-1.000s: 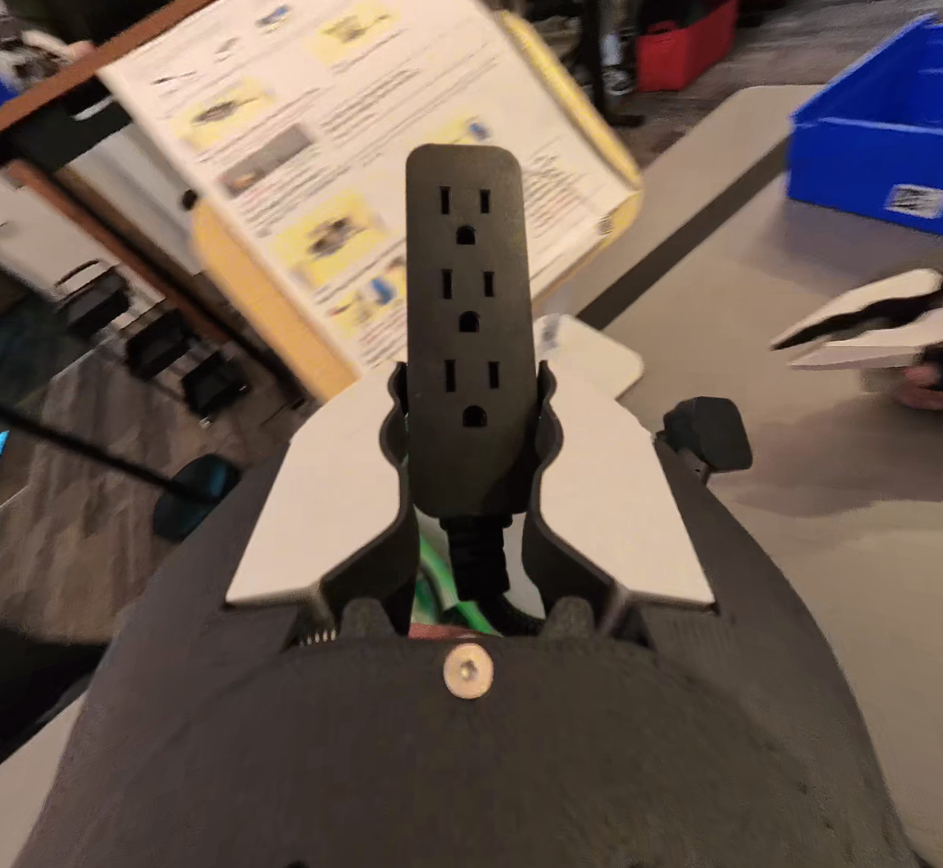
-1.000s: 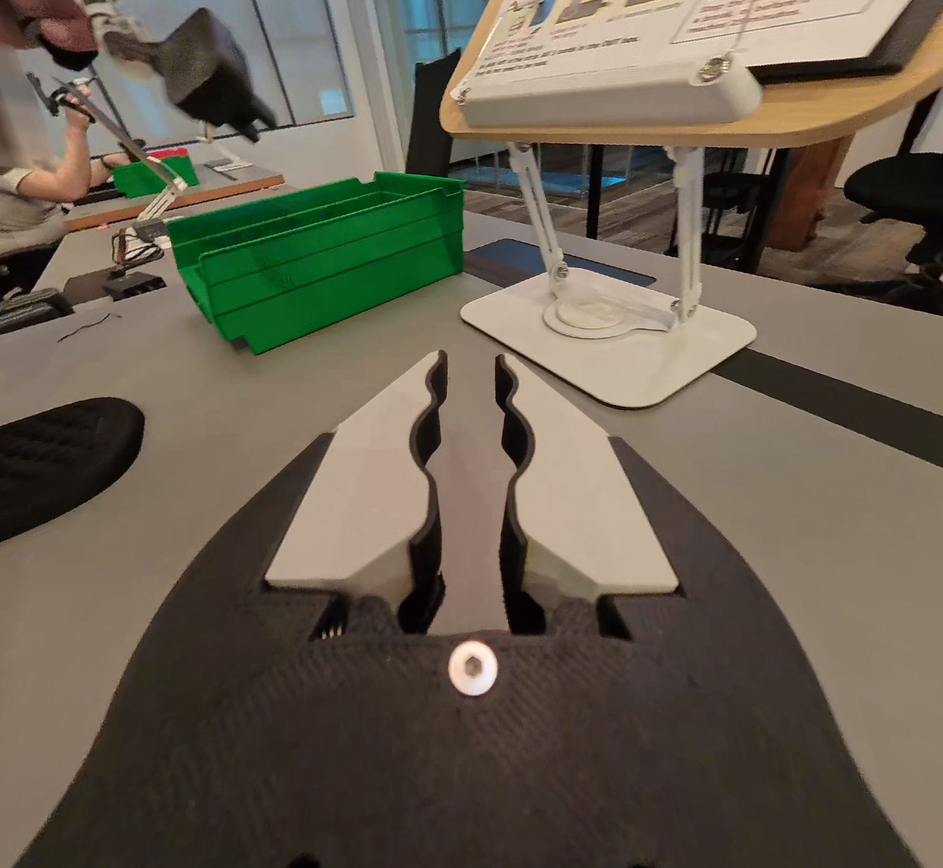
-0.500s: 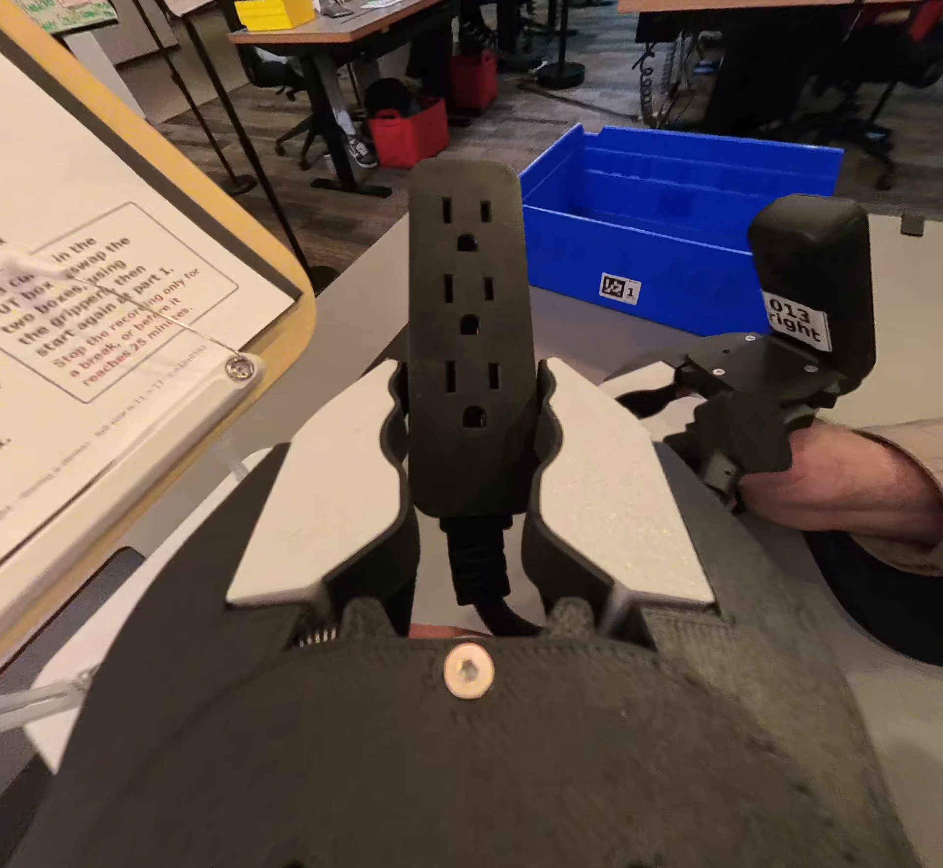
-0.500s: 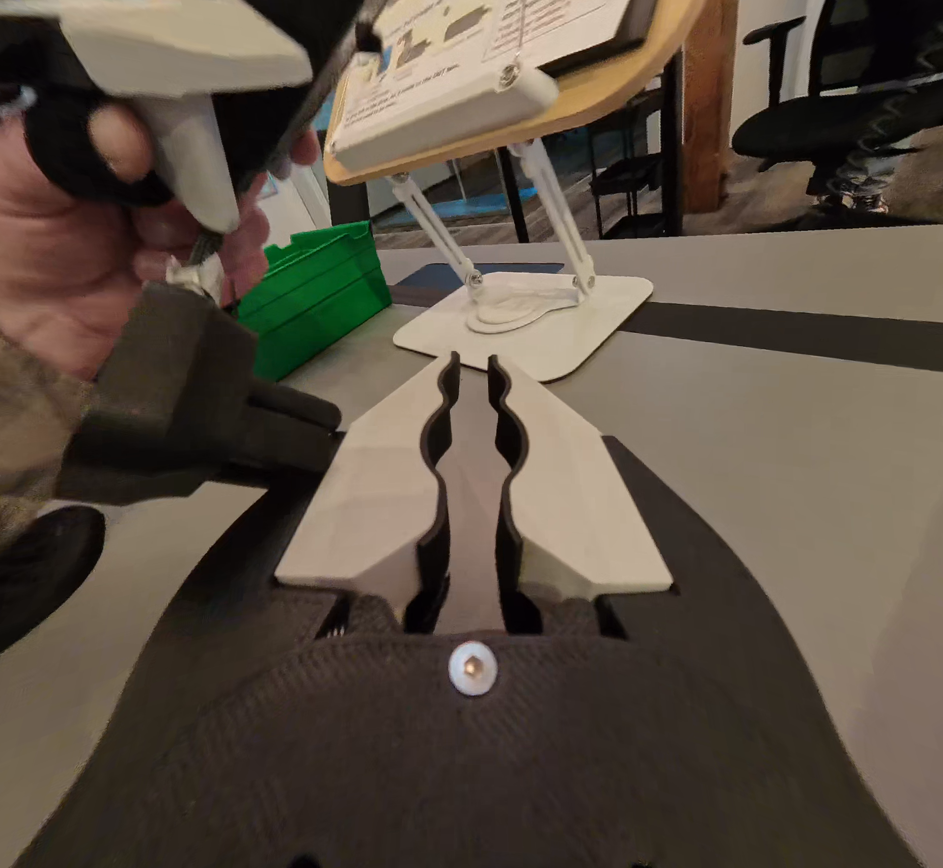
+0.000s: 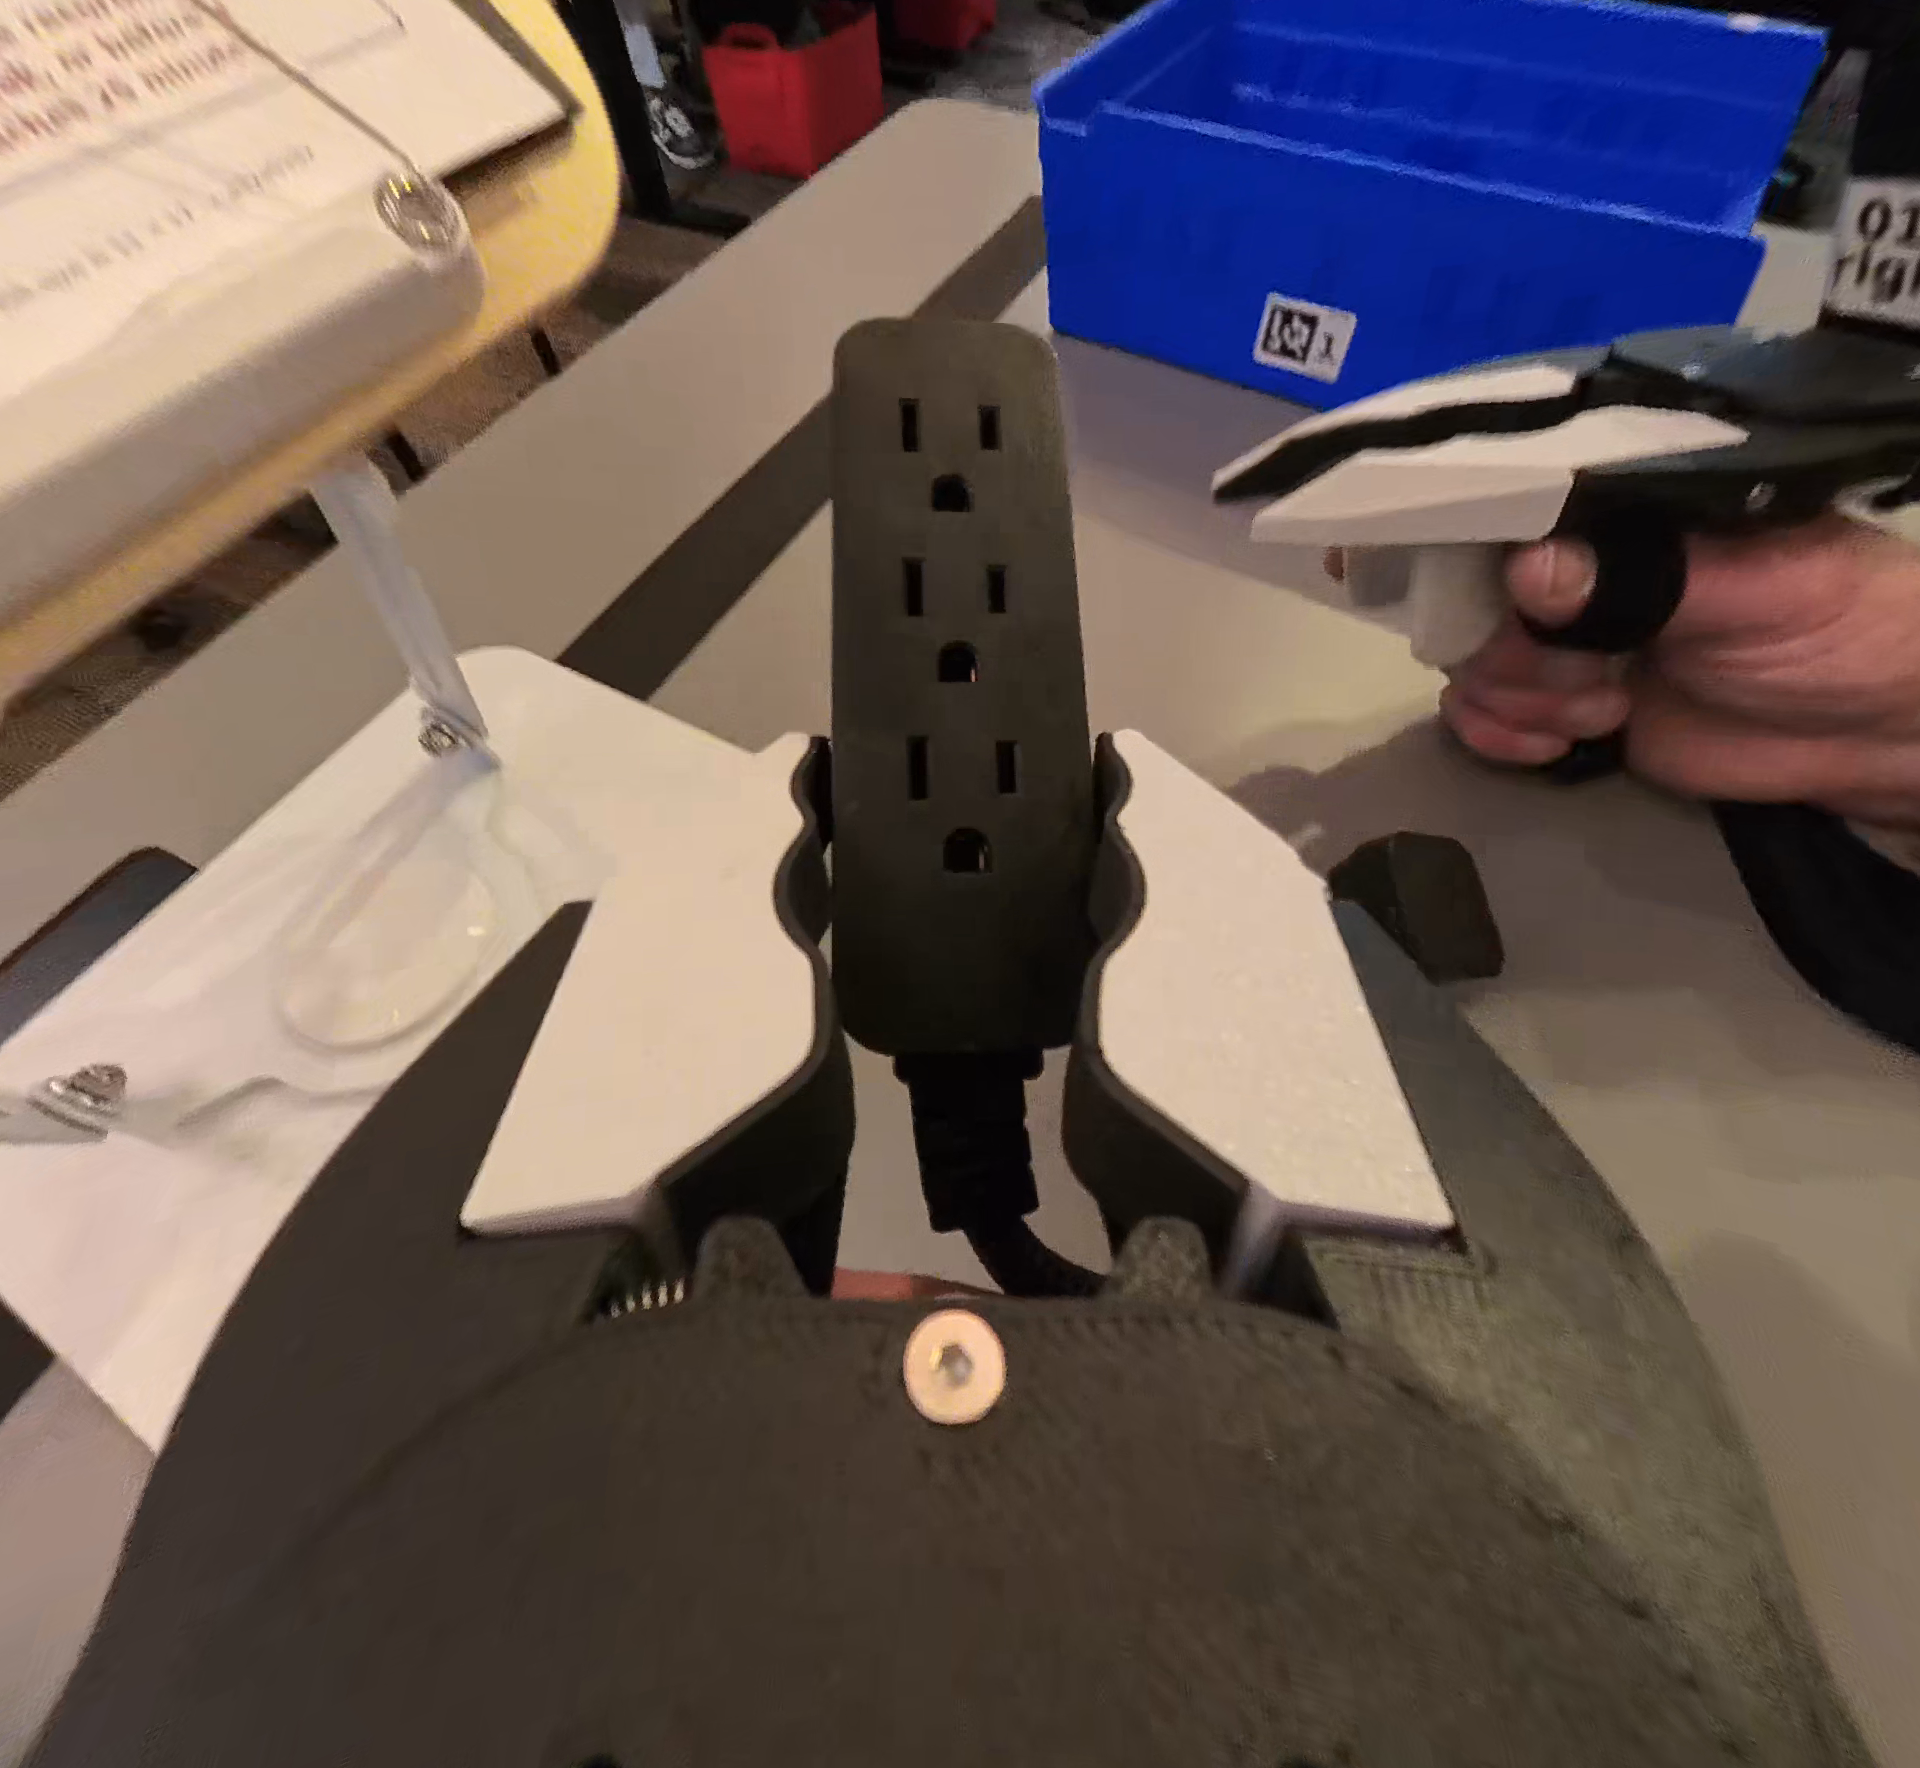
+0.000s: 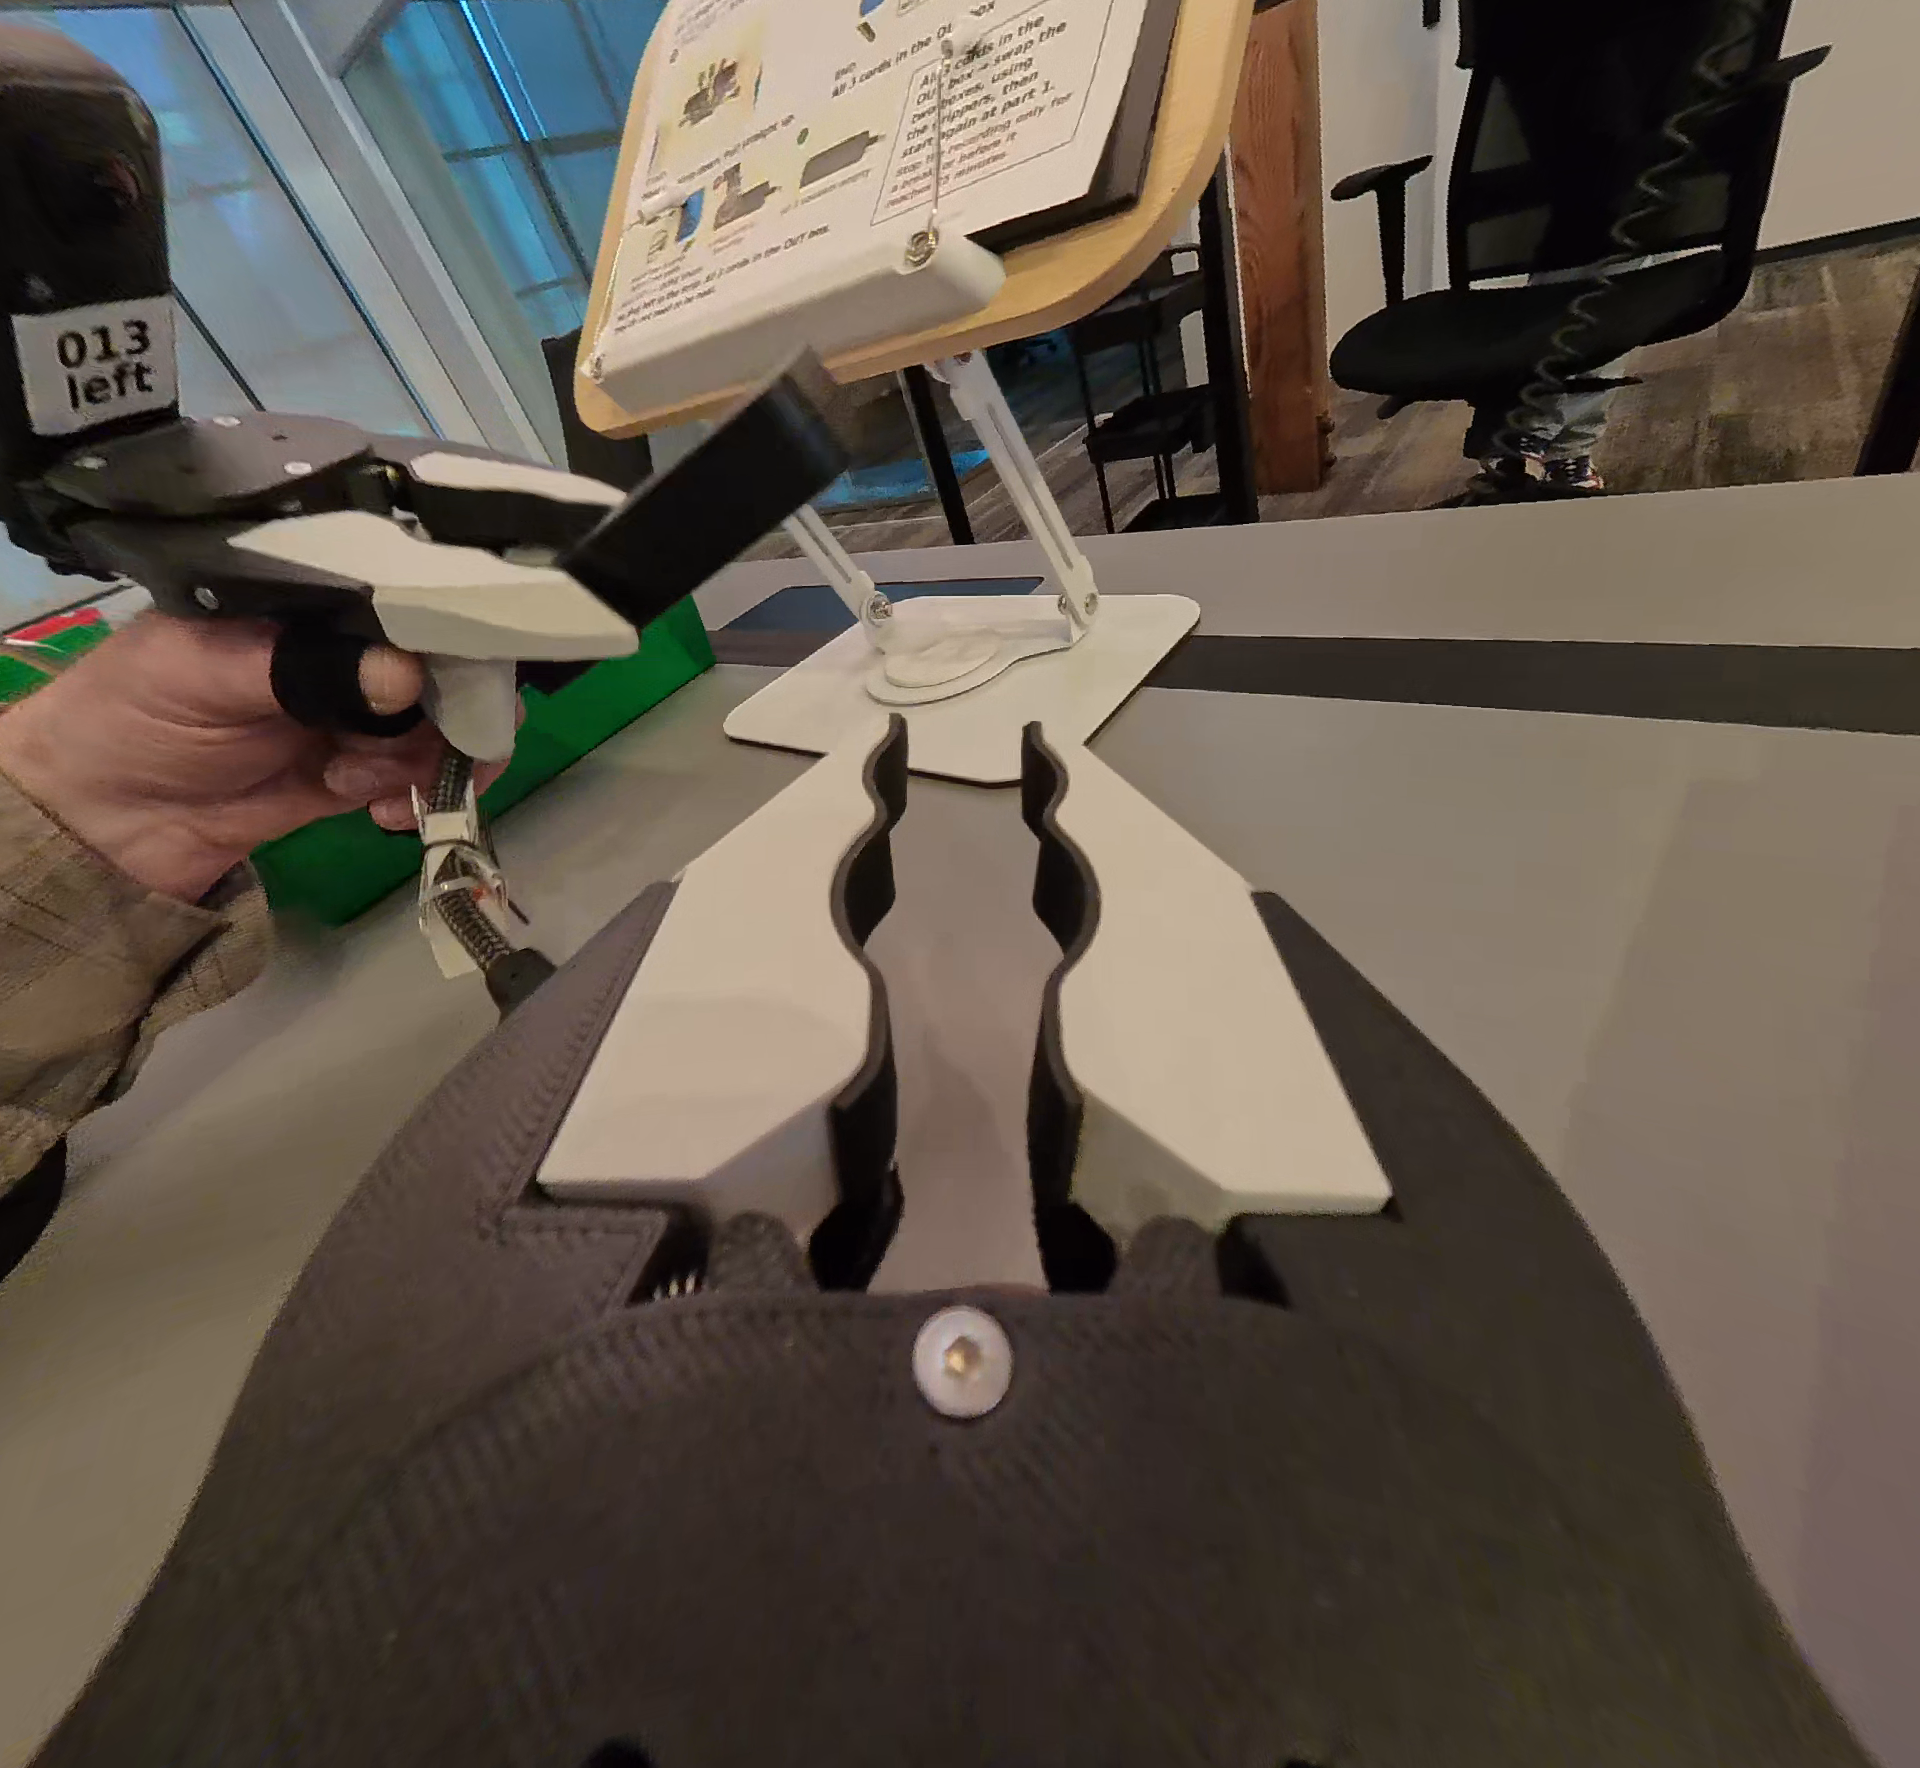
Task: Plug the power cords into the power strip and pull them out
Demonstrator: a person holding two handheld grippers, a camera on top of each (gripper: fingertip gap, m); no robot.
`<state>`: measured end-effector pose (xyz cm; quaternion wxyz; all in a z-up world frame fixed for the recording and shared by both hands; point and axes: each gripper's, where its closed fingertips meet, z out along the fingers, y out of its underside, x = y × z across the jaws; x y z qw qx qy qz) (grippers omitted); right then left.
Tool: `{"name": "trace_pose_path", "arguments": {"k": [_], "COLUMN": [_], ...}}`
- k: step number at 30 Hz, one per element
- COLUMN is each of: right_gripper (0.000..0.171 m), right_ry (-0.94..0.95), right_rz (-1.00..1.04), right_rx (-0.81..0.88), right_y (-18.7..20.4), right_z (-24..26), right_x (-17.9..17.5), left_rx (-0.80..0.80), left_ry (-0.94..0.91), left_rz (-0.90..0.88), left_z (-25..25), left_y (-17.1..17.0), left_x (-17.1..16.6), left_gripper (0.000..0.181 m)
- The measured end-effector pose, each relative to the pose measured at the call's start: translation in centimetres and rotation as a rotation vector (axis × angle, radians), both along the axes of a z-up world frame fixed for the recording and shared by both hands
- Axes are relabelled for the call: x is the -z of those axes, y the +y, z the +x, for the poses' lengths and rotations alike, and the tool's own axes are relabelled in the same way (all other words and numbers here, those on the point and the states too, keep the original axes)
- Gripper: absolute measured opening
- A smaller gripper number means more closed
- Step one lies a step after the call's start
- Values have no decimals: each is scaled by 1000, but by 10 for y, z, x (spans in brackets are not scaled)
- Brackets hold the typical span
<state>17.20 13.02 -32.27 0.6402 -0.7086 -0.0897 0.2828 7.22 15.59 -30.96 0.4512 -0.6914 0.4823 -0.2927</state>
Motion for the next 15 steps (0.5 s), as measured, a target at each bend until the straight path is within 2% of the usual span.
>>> {"name": "trace_pose_path", "arguments": {"k": [1,5,8,12,13,15], "right_gripper": [20,25,34,55,66,71], "right_ry": [1,13,-70,-257,-318,-476], "right_rz": [3,8,31,40,22,-23], "right_rx": [-3,-4,-29,-212,-290,-503], "right_y": [-4,-15,-18,-15,-14,-19], "right_z": [-1,-4,-16,-46,-55,-75], "right_x": [0,-1,-3,-20,-22,-18], "left_rx": [8,30,67,121,139,172], "left_ry": [21,92,162,201,218,243], "left_rz": [-1,0,21,27,19,-1], "left_z": [-5,-18,-25,-29,-30,-32], "left_y": [-4,-12,-20,-26,-28,-32], "left_x": [6,20,29,35,39,46], "left_gripper": [46,46,46,46,46,46]}}
